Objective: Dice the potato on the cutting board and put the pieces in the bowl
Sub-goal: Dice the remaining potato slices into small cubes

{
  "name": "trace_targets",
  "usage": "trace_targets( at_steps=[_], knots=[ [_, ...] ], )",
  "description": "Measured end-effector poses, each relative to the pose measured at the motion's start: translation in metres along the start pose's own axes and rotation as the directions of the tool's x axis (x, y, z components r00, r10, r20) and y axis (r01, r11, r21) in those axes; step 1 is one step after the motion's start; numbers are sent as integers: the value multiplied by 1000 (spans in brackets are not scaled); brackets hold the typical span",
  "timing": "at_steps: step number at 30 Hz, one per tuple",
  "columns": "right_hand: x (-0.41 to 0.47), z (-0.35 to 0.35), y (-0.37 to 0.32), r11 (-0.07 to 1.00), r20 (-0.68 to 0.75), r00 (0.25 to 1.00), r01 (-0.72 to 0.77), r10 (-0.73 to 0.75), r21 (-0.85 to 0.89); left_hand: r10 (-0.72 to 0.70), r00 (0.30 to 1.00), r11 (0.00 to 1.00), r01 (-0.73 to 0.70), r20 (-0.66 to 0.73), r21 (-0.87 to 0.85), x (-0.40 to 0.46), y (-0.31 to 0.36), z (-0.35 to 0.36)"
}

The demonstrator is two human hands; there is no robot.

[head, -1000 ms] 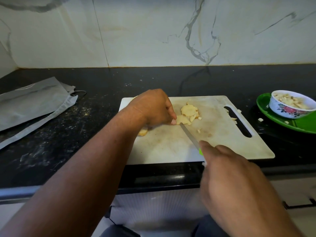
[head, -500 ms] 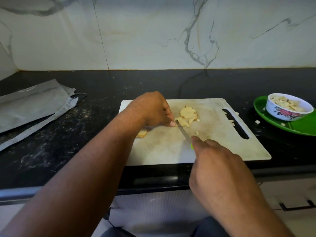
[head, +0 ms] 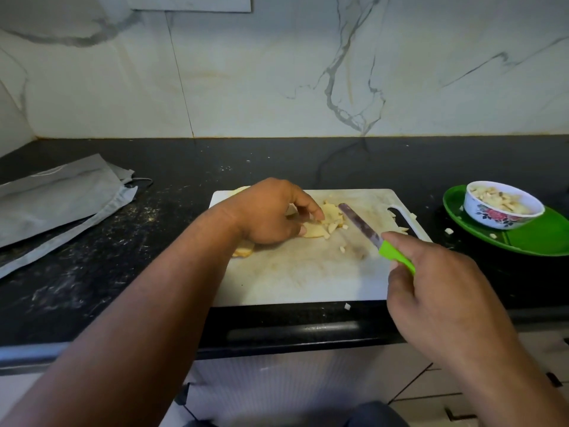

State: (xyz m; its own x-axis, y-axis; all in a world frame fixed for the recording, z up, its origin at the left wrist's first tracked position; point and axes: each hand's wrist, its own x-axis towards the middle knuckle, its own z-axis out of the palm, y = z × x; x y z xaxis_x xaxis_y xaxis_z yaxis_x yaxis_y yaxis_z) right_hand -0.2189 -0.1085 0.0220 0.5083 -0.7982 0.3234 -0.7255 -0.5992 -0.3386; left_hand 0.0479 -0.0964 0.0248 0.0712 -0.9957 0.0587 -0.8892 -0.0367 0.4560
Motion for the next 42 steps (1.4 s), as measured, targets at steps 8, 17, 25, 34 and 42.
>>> trace_targets(
  at_steps=[8,17,25,34,42],
  knots=[
    [11,17,4,986,48,999,-16,9,166,13,999,1000,-14,35,27,7,5,9],
    [73,45,-18,974,141,986,-112,85,195,-56,998,998,56,-16,-37,8,2,12],
    [91,59,-20,983,154,987,-79,54,163,-57,998,998,57,1,18,10,-13,4],
    [97,63,-23,988,145,989,-46,24,146,-103,995,994,103,10,40,11,-9,2],
    [101,67,-27,988,143,990,-33,11,150,-197,979,978,194,-46,-73,7,2,6]
  ],
)
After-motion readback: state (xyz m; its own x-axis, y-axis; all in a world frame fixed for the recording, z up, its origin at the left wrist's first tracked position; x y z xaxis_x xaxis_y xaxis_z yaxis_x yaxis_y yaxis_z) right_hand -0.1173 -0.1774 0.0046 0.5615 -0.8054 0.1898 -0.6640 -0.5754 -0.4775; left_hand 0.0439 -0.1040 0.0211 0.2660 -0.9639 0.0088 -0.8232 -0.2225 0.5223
